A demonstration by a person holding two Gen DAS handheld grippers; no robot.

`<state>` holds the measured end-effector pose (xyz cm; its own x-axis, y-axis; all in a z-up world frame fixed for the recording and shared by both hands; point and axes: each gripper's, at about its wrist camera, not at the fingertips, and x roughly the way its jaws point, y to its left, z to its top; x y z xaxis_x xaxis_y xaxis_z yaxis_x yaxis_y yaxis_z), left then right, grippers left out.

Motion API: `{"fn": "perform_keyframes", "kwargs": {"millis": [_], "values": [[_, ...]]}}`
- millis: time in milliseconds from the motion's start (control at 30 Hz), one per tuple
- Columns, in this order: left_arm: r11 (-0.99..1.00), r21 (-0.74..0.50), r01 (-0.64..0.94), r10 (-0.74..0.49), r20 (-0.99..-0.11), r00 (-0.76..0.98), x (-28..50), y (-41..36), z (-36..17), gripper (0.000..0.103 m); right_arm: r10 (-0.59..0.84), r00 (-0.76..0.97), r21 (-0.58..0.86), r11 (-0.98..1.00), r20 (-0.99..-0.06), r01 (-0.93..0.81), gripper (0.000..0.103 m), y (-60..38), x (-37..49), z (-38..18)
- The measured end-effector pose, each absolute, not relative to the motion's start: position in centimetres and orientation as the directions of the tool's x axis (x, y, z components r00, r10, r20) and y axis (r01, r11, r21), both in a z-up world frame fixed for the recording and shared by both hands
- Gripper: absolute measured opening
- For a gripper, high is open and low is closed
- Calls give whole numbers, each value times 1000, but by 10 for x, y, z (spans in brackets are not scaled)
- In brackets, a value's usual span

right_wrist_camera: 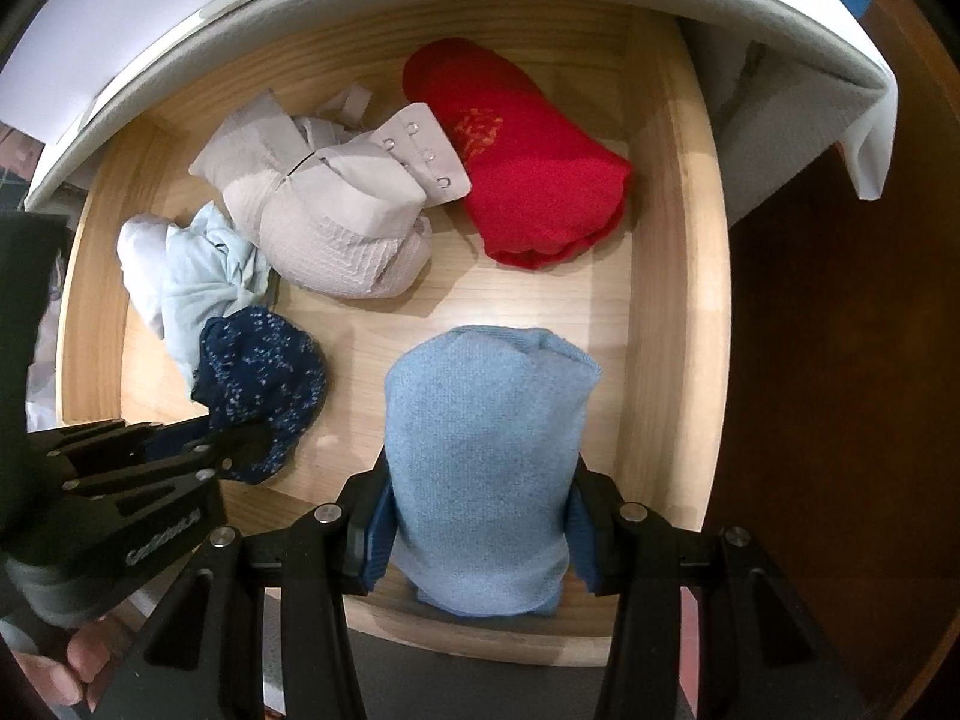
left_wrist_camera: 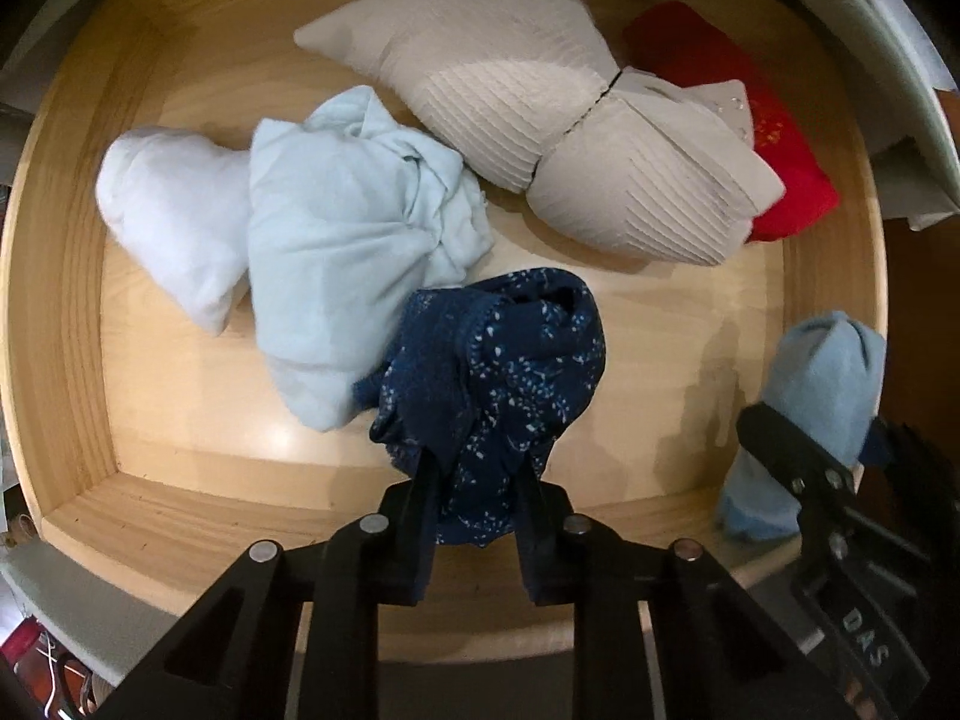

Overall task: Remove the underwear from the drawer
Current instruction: 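Grasp the navy patterned underwear with the left gripper while the right holds the light blue one, then lift the navy underwear up over the white box with the left gripper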

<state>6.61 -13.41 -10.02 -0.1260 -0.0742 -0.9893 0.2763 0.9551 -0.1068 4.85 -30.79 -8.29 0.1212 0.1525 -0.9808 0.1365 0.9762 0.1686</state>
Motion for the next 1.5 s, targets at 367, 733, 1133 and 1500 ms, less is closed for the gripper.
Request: {"fn": "perform_keyframes", "kwargs": {"millis": [367, 733, 1133, 1500], "values": [[933, -172, 316, -158, -985, -69, 46, -105, -44, 22, 131, 120, 145, 981, -984, 126, 44, -298, 50, -83], [911, -202, 360, -222, -975, 17, 46, -80, 8, 22, 96, 130, 110, 988, -987, 105, 44, -285, 55, -87], [889, -150, 432, -287, -918, 273, 58, -65, 112, 22, 89, 134, 103, 990, -987, 97, 44, -283, 57, -88], [915, -52, 399, -286, -782, 554, 111, -62, 195, 22, 80, 134, 93, 991, -988, 98, 44, -278, 59, -88]]}}
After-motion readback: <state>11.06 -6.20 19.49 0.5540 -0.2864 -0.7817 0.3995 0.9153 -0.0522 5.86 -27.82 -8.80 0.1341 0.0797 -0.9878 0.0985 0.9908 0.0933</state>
